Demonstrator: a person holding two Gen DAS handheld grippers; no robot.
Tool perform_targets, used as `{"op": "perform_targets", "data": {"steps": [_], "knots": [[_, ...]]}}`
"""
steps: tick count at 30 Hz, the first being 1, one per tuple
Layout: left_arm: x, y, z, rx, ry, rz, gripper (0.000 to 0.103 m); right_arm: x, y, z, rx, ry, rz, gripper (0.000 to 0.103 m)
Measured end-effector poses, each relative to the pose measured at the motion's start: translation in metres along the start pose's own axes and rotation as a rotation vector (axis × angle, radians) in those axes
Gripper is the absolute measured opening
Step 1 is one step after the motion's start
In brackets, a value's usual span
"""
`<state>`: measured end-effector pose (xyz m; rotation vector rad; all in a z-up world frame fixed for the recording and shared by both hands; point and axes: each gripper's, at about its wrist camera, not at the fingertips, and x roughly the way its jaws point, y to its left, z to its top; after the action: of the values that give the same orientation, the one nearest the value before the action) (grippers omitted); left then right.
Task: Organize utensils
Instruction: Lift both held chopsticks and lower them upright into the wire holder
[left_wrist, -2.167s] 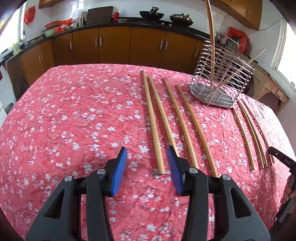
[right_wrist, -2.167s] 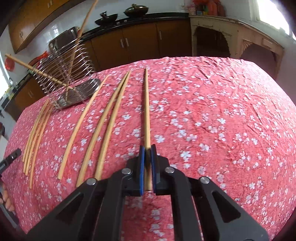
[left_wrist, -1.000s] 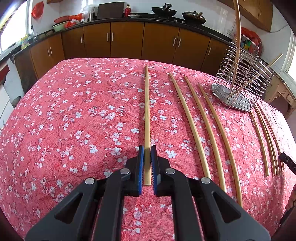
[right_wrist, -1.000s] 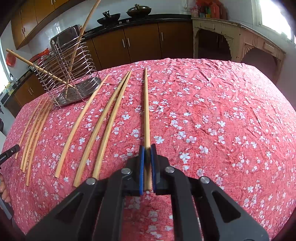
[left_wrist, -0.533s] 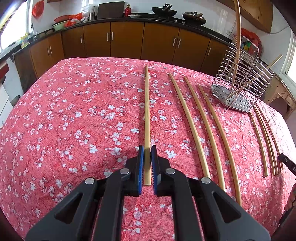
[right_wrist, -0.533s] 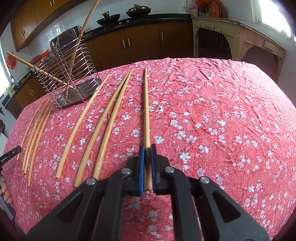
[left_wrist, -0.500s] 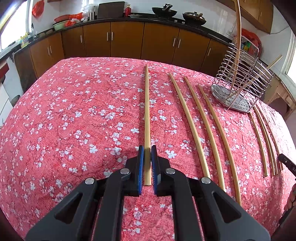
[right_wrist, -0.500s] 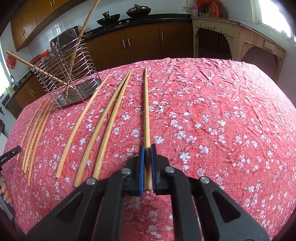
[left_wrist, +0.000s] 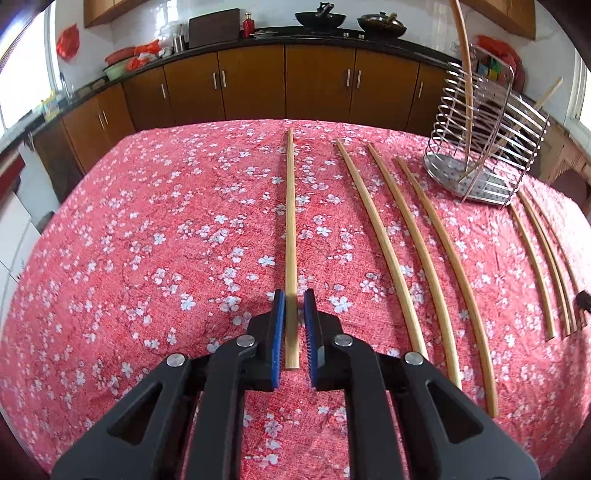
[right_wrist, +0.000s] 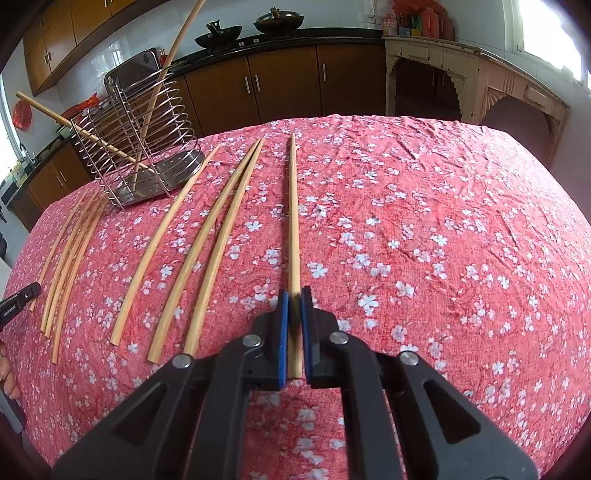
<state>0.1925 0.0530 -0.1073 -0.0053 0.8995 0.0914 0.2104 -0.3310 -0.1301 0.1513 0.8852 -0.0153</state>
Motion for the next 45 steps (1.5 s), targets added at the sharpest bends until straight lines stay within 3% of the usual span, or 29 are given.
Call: {"op": "perform_targets", "data": {"steps": [5,9,16,21,29,45], "knots": [[-0.007,0.004,-0.003,-0.02,-0.004,-0.025,0.007,-0.012,-0.002,-0.003,0.006,-0.029,0.015,0.008],[-0.031,0.01,-0.004,-0.025,-0.068,-0.059,0.007,-0.045,-0.001,0.0,-0.011,-0.129,0.02,0.008],[-0.101,0.02,0.009,-0.044,-0.297,-0.139,0.007,-0.112,0.005,0.017,-0.045,-0.348,0.038,0.007],[-0.136,0.035,0.024,-0.086,-0.417,-0.183,0.007,-0.14,0.005,0.031,-0.024,-0.445,0.083,0.007],[-0.155,0.041,0.043,-0.133,-0.464,-0.197,0.007,-0.161,0.003,0.049,0.004,-0.516,0.111,0.007],[-0.174,0.038,0.068,-0.129,-0.518,-0.183,0.007,-0.189,0.01,0.079,-0.017,-0.583,0.122,0.007]]}}
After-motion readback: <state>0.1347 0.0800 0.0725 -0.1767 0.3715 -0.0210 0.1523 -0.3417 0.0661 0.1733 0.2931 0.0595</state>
